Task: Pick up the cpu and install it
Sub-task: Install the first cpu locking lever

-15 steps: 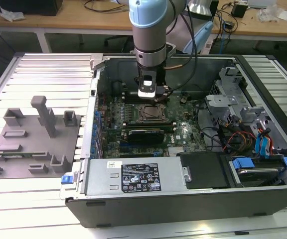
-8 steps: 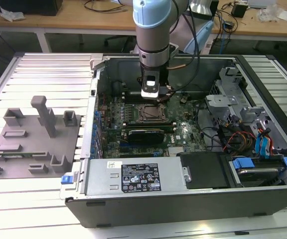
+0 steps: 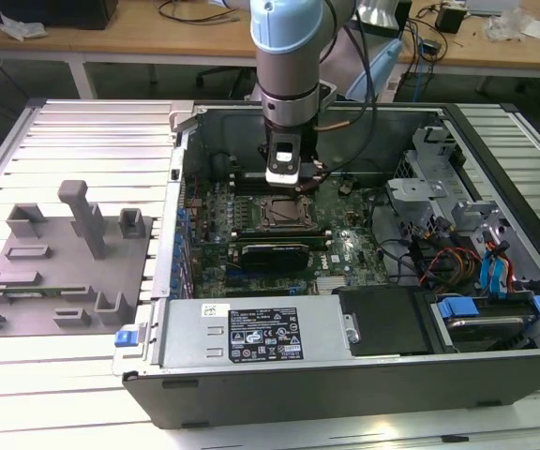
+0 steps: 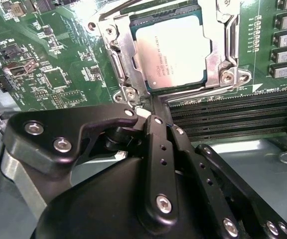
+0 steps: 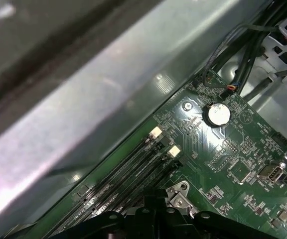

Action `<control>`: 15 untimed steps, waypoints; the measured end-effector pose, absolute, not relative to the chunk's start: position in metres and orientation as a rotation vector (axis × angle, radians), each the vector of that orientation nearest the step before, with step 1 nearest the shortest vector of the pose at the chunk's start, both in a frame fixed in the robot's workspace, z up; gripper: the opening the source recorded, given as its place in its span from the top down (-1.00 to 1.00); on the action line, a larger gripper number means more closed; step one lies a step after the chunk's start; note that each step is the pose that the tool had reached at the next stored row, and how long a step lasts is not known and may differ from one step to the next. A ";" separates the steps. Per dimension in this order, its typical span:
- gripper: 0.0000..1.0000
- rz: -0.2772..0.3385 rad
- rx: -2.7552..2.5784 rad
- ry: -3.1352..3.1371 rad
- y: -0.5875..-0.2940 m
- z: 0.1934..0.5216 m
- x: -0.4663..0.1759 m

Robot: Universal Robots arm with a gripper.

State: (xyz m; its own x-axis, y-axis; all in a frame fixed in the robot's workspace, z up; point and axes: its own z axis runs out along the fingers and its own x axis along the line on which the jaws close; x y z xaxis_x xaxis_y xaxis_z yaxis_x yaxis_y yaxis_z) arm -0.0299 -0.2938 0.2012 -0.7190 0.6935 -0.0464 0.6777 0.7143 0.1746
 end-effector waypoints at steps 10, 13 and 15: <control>0.79 0.217 1.126 2.807 -0.294 0.224 -0.030; 0.79 0.177 1.121 2.801 -0.294 0.228 -0.030; 0.79 0.089 1.112 2.785 -0.294 0.228 -0.030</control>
State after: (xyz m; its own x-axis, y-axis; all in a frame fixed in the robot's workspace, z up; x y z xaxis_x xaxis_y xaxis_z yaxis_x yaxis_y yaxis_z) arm -0.0300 -0.2940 0.2284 -0.7167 0.6889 -0.1085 0.6805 0.7249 0.1070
